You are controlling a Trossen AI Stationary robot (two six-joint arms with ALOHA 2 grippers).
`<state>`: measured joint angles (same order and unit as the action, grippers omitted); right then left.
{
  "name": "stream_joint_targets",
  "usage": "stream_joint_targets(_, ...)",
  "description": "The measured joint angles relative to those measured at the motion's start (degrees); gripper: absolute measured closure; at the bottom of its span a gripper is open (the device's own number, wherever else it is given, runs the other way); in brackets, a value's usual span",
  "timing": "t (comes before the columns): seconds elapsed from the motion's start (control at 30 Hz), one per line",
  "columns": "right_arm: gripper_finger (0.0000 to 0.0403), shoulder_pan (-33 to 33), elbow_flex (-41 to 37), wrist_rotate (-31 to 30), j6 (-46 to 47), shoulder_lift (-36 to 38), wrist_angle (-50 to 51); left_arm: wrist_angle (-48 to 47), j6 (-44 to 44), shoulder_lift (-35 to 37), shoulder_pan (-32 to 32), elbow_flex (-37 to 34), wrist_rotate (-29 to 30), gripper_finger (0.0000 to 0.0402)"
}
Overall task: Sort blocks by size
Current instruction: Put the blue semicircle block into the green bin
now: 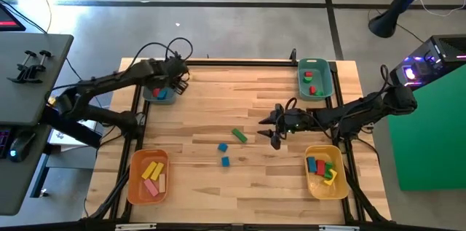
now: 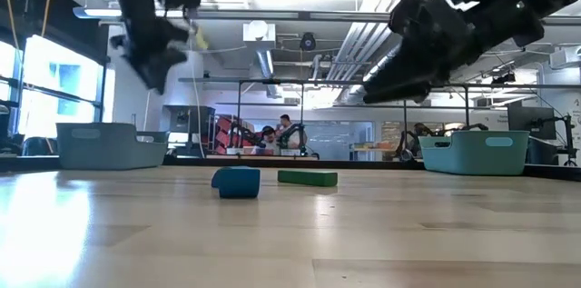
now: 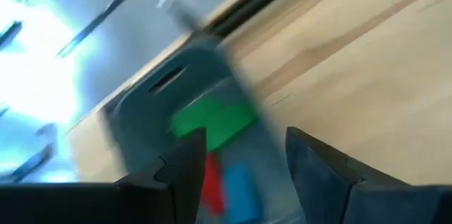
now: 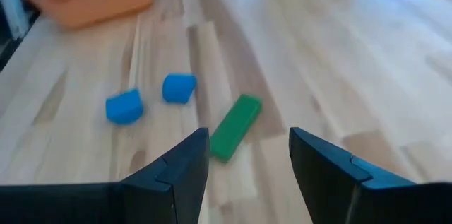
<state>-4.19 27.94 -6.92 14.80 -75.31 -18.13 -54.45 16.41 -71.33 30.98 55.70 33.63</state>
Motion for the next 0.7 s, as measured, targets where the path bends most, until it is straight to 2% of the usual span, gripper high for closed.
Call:
stream_joint_targets(0.13, 0.0212, -0.73, 0.00, -1.67, -1.02, -0.28, -5.61, 9.90, -1.04, 3.49, -8.36, -0.99, -0.81, 0.0225)
stream_joint_targets(0.33, 0.0212, -5.10, 0.02, -1.57, -5.71, -4.23, -18.43, 32.75, -8.65, 4.56, -21.55, -6.64, -1.58, 0.0225)
stream_joint_targets(0.47, 0.0212, -7.51, 0.13, -1.52, -7.31, -8.58, -24.78, 47.75, -15.51, 3.16, -29.32, -11.16, -4.07, 0.0225)
stream_joint_targets(0.57, 0.0212, -8.49, 1.08, -1.54, -7.33, -11.44, -25.62, 57.40, -19.56, 1.24, -34.52, -14.00, -7.72, 0.0225)
stream_joint_targets(0.7, 0.0212, -9.36, 1.99, -1.55, -7.35, -13.00, -25.39, 63.67, -26.10, -3.28, -41.49, -15.86, -12.03, 0.0225)
